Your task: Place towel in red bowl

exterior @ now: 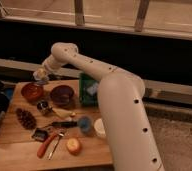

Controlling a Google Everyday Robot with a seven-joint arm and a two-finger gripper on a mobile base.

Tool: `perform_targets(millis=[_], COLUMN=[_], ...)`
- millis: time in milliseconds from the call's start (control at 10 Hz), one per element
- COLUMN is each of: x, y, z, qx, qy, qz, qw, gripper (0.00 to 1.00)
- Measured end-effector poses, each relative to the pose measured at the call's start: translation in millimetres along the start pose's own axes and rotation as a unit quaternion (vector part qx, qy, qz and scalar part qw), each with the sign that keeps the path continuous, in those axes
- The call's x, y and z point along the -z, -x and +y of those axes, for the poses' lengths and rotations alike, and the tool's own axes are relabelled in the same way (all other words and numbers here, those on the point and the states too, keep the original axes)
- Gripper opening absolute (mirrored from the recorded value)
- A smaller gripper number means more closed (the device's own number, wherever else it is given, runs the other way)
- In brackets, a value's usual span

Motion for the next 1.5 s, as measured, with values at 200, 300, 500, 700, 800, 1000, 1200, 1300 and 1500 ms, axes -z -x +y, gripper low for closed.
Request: perform_targets(millis=[200, 300, 500, 700, 800, 1000, 1200, 1300, 1500], x=[-25, -40, -70, -88, -92, -93, -91, -92, -93], y=[-1, 2, 7, 6, 3, -2, -2, -2, -2], z=[3, 6, 14, 21, 21, 21, 19, 19, 21], qx=[0.005, 0.006, 0.011, 0.014, 0.011, 0.009, 0.008, 0.008, 0.009], qy=[0.018, 0.032, 0.06, 0.078, 0.083, 0.086, 0.084, 0.084, 0.085], qz=[-0.002, -0.005, -0.006, -0.001, 0.002, 0.002, 0.0, 0.0, 0.001], qw=[0.9998, 0.9995, 0.9981, 0.9969, 0.9965, 0.9963, 0.9964, 0.9964, 0.9963], gripper=[0.0, 0.02, 0.19, 0.39, 0.49, 0.62, 0.62, 0.62, 0.62])
